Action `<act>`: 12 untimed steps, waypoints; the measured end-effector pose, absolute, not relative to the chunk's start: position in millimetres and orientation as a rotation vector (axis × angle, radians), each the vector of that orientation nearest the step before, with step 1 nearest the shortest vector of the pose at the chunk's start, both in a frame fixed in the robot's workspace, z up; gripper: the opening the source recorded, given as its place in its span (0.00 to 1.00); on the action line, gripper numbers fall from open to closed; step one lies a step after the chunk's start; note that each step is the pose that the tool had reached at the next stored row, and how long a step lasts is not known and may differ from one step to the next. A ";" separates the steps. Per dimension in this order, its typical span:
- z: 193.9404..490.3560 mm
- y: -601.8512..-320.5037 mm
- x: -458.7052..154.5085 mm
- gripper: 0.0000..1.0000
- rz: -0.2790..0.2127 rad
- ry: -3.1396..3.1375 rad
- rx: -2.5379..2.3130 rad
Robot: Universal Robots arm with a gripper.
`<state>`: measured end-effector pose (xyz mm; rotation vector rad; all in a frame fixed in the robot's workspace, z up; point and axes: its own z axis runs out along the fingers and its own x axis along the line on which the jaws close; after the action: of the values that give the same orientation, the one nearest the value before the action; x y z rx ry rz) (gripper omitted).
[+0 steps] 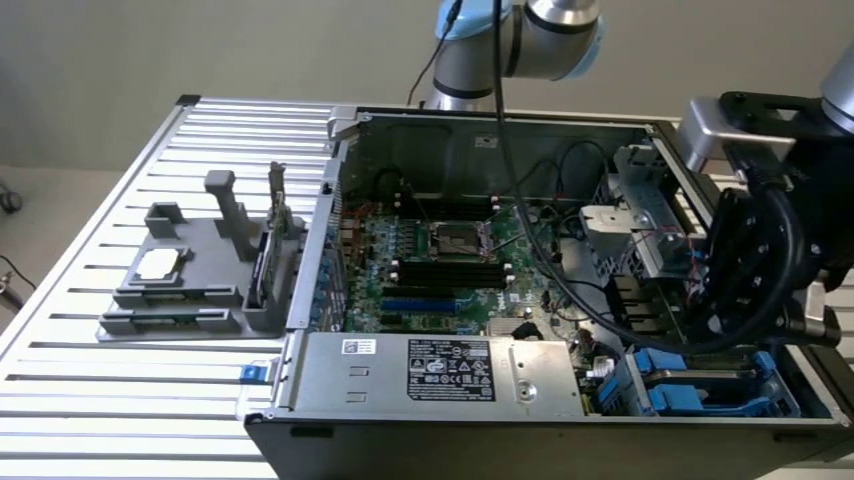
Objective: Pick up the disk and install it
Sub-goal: 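Insert the disk into the insertion slot, then insert the first disk wire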
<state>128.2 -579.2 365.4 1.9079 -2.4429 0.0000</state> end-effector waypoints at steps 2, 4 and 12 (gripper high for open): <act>365.4 -579.3 128.2 0.22 -0.001 -2.475 1.867; 365.4 -579.3 128.2 0.22 -0.002 -2.506 1.824; 365.5 -579.3 128.2 0.22 -0.007 -2.626 1.647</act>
<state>128.2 -579.3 365.5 1.6468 -2.6264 -0.0068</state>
